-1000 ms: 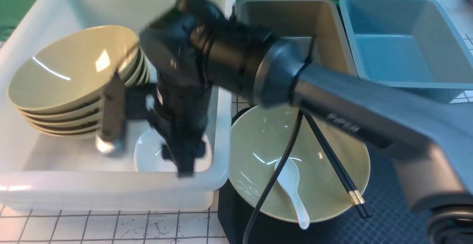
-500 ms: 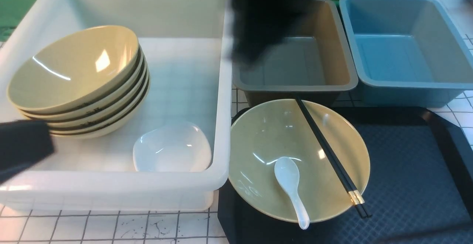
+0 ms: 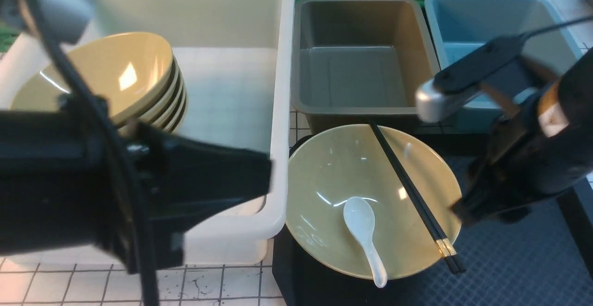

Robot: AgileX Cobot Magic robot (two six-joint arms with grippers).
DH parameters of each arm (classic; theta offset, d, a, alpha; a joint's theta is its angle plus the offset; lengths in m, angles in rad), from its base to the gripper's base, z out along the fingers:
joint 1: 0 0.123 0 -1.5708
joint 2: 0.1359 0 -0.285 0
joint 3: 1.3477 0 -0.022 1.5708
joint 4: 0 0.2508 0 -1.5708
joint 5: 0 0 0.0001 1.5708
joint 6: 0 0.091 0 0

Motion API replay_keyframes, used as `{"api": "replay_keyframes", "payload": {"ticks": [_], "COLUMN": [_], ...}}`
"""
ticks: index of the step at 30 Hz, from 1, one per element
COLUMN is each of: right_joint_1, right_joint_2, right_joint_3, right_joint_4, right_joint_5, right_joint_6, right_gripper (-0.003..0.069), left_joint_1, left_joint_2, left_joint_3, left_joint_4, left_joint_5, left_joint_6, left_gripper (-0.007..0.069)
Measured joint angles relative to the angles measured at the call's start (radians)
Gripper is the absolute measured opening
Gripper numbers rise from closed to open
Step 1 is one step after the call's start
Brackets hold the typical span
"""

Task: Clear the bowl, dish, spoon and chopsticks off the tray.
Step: Use the right arm to grab the chopsticks

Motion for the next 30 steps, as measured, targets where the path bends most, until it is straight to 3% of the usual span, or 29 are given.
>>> {"api": "replay_keyframes", "payload": {"ticks": [4,14,18,22,27,30], "right_joint_1": [-0.030,-0.098,-0.107,-0.109,-0.108,-0.108], "right_joint_2": [0.105,0.311,0.345,0.361,0.360,0.336], "right_joint_3": [0.006,0.006,0.006,0.006,-0.004,-0.038], "right_joint_4": [0.032,0.035,0.047,0.087,0.143,0.153], "right_joint_5": [-0.105,-0.272,-0.290,-0.283,-0.246,-0.201], "right_joint_6": [0.006,-0.007,-0.042,-0.060,-0.149,-0.172], "right_gripper": [0.0494,0.0531,0.0475,0.0344,0.0115,0.0099], "left_joint_1": [0.000,0.000,0.000,0.000,0.000,0.000], "left_joint_2": [0.006,0.006,0.006,0.006,0.006,0.006], "left_joint_3": [0.000,0.000,0.000,0.000,0.000,0.000], "left_joint_4": [-0.128,-0.148,-0.129,-0.114,-0.065,-0.037], "left_joint_5": [-0.015,0.007,0.006,0.004,0.004,0.002], "left_joint_6": [0.119,0.143,0.143,0.143,0.143,0.139], "left_gripper": [-0.0001,-0.0001,-0.0001,-0.0001,-0.0001,-0.0001]}}
